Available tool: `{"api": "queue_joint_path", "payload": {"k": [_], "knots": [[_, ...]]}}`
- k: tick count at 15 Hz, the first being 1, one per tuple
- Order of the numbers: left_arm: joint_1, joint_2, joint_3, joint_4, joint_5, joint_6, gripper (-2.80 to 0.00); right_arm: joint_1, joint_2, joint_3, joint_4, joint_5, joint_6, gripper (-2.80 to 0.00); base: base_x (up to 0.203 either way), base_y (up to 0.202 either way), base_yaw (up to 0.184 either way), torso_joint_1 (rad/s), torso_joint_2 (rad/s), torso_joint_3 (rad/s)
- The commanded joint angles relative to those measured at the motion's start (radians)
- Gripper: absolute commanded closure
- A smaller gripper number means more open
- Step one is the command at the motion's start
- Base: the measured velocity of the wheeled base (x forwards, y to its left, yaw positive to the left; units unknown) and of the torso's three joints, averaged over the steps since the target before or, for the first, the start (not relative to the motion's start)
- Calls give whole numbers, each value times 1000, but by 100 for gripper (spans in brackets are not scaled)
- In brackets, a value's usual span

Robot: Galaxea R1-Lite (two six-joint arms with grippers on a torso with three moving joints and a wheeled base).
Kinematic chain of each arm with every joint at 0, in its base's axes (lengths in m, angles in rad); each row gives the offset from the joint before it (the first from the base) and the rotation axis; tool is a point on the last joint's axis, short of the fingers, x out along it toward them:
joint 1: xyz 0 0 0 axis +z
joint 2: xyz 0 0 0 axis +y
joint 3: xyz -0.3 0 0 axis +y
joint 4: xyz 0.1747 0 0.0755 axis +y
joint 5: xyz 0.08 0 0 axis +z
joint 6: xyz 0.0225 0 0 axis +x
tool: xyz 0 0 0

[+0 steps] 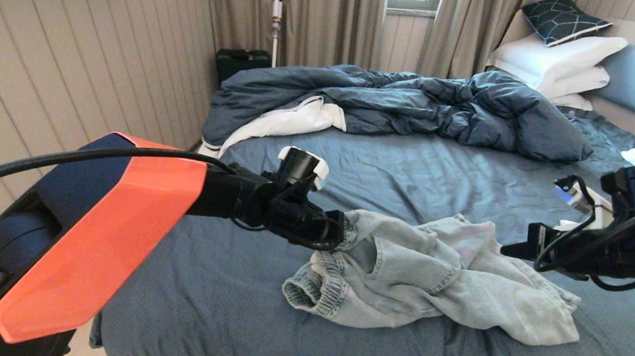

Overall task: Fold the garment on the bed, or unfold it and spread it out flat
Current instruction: Fold the blue shorts

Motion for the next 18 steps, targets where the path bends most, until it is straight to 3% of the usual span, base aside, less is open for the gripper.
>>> {"api": "queue_joint_path", "payload": {"k": [1, 4, 7, 11, 15, 18], "knots": [[-11, -76, 41, 6, -1, -3, 0, 0, -6, 5, 1, 9, 1, 0, 0, 0, 0, 0, 0, 0], [-43, -210, 132, 62, -2, -2, 0, -1, -26, 10, 2, 28, 5, 0, 0, 0, 0, 0, 0, 0], [-126, -321, 240, 124, -6, -25, 0, -2, -46, 19, 2, 28, 5, 0, 0, 0, 0, 0, 0, 0], [-227, -379, 295, 212, -4, -70, 0, 1, -47, 17, 2, 28, 5, 0, 0, 0, 0, 0, 0, 0], [-231, -372, 299, 236, -1, -70, 0, 14, -8, -3, 2, 28, 5, 0, 0, 0, 0, 0, 0, 0], [-182, -334, 292, 201, 2, -67, 0, 20, 36, -34, 2, 28, 6, 0, 0, 0, 0, 0, 0, 0]]}}
